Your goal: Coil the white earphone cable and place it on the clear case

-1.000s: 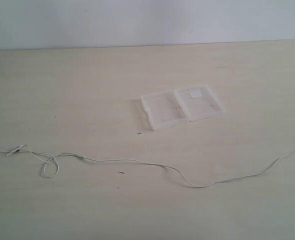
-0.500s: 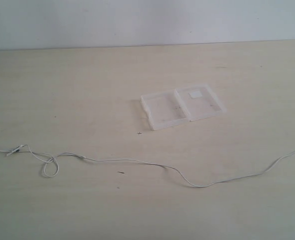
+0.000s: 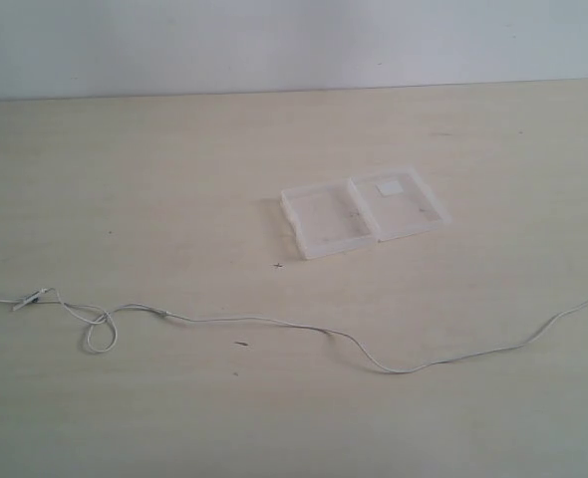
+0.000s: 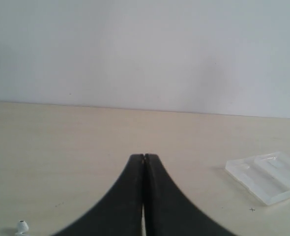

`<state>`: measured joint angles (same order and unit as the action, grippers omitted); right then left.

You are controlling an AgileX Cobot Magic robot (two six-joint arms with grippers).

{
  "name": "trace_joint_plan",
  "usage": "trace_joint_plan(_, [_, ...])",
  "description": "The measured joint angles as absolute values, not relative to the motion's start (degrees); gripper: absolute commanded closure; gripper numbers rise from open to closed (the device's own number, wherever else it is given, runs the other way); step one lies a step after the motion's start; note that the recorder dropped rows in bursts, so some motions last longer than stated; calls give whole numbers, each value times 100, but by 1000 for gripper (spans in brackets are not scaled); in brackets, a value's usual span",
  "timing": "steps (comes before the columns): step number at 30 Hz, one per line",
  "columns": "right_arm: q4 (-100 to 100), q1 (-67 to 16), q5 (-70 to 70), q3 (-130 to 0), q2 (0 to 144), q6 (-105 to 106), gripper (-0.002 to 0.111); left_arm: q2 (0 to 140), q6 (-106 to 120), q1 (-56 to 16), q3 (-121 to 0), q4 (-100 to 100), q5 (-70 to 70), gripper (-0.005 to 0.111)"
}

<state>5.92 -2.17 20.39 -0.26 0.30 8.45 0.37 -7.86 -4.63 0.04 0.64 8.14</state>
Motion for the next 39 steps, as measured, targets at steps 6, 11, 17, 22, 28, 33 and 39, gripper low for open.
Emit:
trace_joint_plan(6, [-216, -217, 513, -26, 30, 955, 108, 37, -836, -463, 4, 64, 814, 107])
trace_joint_plan(11, [-113, -217, -1550, -26, 30, -433, 108, 37, -860, -463, 4, 64, 814, 107])
trace_joint_plan(17, [96, -217, -3744, -26, 27, -3591, 108, 37, -871, -463, 4, 64, 814, 107])
trace_joint_plan(22, [667, -217, -3969, -505, 159, -3693, 108, 37, -882, -463, 4, 64, 814, 107])
trace_joint_plan(28, [185, -217, -2480, -2986, 1934, -2664, 108, 37, -882, -463, 4, 64, 814, 107])
trace_joint_plan(33, [-1061, -217, 246, -5273, 3722, -2209, 108, 37, -882, -463, 4, 64, 814, 107])
trace_joint_plan(39, [-714, -217, 3561, -7661, 5924, 712, 108, 37, -882, -463, 4, 64, 850, 107])
